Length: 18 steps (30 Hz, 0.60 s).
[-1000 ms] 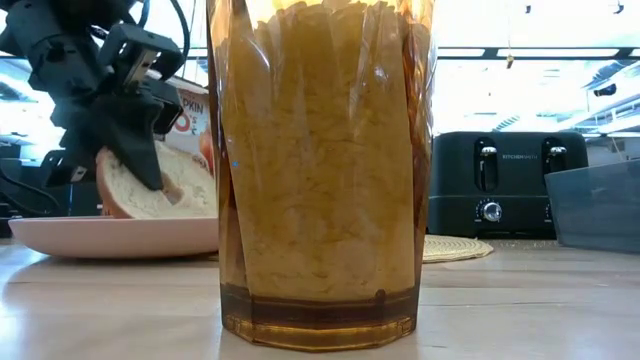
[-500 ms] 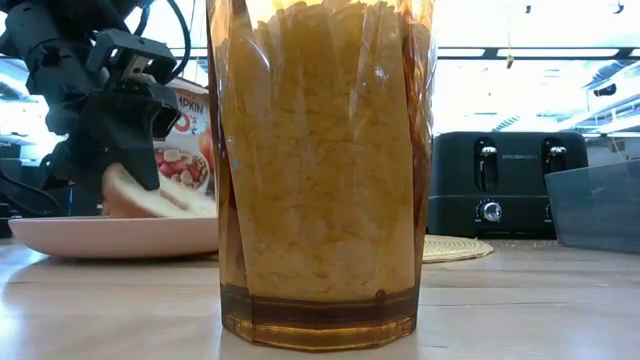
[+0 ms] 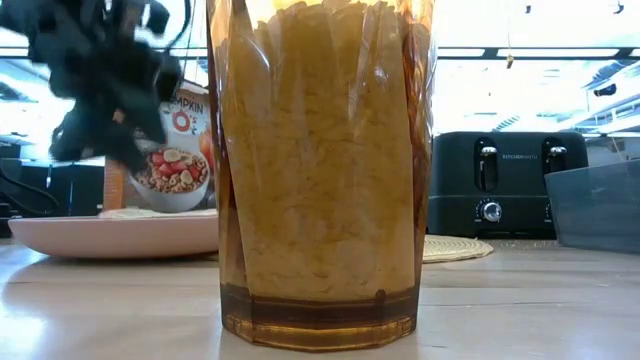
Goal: Arrange a breakfast setting
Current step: Put the bagel on the pink plate
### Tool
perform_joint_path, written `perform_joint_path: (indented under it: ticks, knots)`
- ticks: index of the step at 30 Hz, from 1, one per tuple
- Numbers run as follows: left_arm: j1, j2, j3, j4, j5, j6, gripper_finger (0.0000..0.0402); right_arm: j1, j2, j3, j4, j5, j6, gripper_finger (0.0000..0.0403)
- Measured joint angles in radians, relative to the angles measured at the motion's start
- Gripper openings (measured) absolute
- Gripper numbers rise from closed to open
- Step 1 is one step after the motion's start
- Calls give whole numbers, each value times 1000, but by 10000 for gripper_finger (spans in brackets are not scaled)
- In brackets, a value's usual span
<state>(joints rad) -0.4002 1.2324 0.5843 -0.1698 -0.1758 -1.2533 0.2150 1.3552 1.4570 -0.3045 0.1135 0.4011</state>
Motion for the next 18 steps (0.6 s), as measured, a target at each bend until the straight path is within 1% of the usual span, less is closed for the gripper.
perform_joint_path:
  ticks: [2, 4, 9, 11, 18]
  knots:
    - [-42, 11, 32, 29, -83, 44, 182, 0, 0, 0, -1, 3, 0, 251]
    - [-66, 42, 53, 77, -136, 65, 176, 0, 0, 0, -3, 16, 6, 251]
    - [-61, 140, 67, 82, -132, 2, 162, 0, 0, 0, -4, 27, 15, 251]
    - [-61, 178, 67, 102, -122, 2, 159, 0, 0, 0, -4, 27, 18, 251]
    - [-62, 240, 81, 125, -118, 29, 157, 0, 0, 0, -4, 27, 45, 251]
